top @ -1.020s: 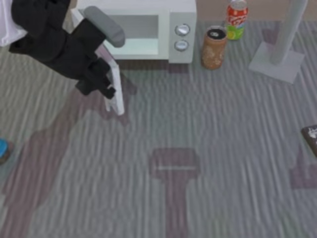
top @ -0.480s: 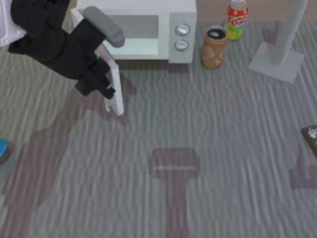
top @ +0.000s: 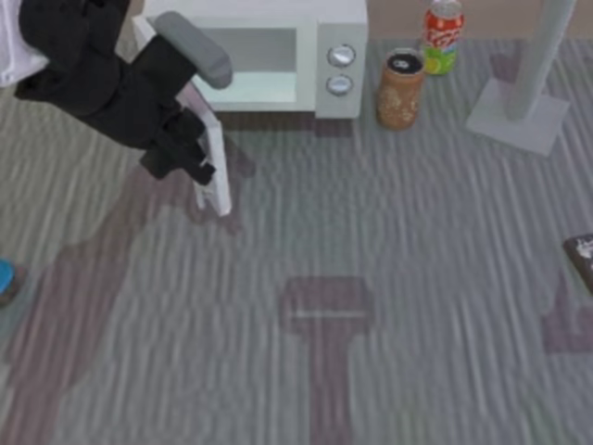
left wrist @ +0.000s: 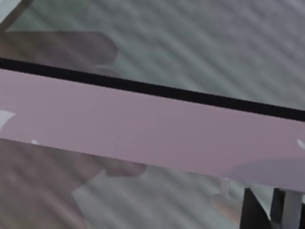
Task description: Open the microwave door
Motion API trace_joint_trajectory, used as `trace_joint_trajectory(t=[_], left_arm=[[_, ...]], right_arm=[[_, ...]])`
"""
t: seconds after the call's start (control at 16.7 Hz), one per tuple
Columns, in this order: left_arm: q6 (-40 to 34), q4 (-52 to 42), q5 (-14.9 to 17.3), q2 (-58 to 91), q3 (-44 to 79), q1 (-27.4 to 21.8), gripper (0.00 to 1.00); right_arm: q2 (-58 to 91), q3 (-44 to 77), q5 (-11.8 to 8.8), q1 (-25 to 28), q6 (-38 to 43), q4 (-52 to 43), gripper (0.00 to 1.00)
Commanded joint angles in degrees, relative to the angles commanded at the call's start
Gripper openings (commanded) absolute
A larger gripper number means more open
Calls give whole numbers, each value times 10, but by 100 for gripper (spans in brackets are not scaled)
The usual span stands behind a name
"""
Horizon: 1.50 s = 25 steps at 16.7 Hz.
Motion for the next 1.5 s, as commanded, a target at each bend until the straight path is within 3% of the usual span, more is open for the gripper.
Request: trace_joint_trajectory(t=[0.24,0.72,1.5], left_arm=[[8,-4,5,1,-1,2,0],[116,-41,50,-3,1,45,0],[118,-42,51,-3,1,46,0]], right_arm=[[0,0,0,0,0,0,100],[0,0,0,0,0,0,100],[0,0,0,0,0,0,100]])
